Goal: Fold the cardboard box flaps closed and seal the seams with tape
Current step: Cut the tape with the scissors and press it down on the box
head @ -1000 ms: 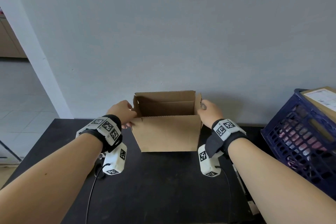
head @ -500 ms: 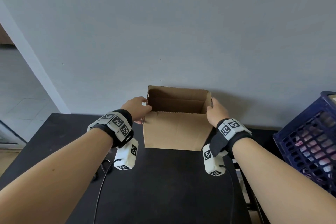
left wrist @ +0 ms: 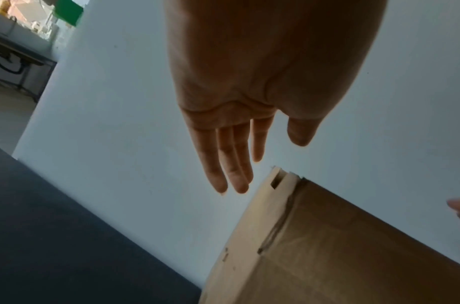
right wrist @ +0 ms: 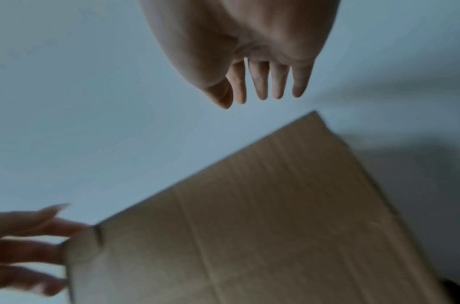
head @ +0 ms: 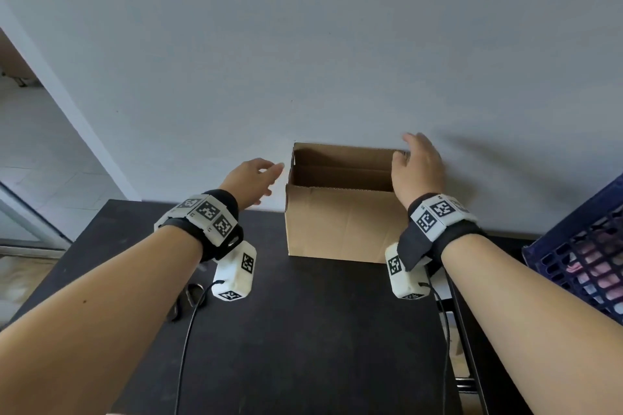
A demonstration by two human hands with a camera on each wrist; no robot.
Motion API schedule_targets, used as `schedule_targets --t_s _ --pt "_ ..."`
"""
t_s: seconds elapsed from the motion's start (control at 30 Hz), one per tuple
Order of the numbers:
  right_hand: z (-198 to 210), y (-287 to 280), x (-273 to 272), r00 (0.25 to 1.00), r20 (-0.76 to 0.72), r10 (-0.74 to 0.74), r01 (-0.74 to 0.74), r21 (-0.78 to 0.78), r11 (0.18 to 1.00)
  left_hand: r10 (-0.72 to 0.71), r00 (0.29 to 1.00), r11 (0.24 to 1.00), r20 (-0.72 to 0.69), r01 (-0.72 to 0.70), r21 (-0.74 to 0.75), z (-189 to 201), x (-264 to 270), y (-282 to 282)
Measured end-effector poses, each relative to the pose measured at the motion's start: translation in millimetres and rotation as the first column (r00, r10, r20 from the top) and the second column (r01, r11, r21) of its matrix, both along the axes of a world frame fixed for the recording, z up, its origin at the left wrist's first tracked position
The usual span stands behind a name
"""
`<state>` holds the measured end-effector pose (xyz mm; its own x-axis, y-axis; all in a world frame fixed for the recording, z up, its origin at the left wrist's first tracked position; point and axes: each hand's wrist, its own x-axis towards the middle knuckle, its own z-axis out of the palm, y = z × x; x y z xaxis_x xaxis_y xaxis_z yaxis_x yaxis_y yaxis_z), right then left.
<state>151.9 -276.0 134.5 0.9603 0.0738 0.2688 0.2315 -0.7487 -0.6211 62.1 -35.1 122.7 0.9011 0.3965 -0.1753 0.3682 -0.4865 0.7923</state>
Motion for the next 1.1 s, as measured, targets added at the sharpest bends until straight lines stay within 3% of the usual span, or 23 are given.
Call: schedule_targets --t_s 0.1,0.23,0.43,0.6,0.8,0.9,0.97,1.03,1.1 --pt "19 27 -20 0.983 0.114 0.144 -0.148 0.021 0.989 0.028 0.999 0.997 0.025 -0.029 0.066 5 -18 20" --pt "25 79 -59 0.934 0.134 0.33 -0.344 0.096 0.934 0.047 0.999 0.99 -0.006 -0.046 0.134 0 -49 57" --pt "-15 156 -98 0.85 -0.113 0.514 -0.51 0.065 0.858 0.109 0.993 0.976 -0.049 -0.097 0.197 -21 -95 119" --pt "-52 212 -120 0.819 -0.339 0.463 -0.483 0.027 0.875 0.166 0.984 0.976 -0.06 -0.155 0.153 -45 -131 177" --pt "-99 268 -138 0.776 -0.55 0.307 -0.483 -0.207 0.851 0.251 0.951 0.964 -0.181 -0.229 0.131 -82 -157 230" --pt "-121 289 -152 0.711 -0.671 0.211 -0.547 -0.338 0.766 0.249 0.924 0.965 -0.29 -0.209 0.161 -103 -164 249" --pt "-135 300 -160 0.673 -0.725 0.148 -0.614 -0.436 0.658 0.2 0.9 0.977 -0.387 -0.156 0.144 -118 -166 257" --pt "-147 307 -165 0.667 -0.737 0.109 -0.653 -0.508 0.562 0.13 0.875 0.99 -0.466 -0.094 0.101 -130 -165 263" --pt "-154 312 -168 0.681 -0.728 0.082 -0.651 -0.549 0.524 0.093 0.857 0.996 -0.507 -0.072 0.062 -138 -162 266"
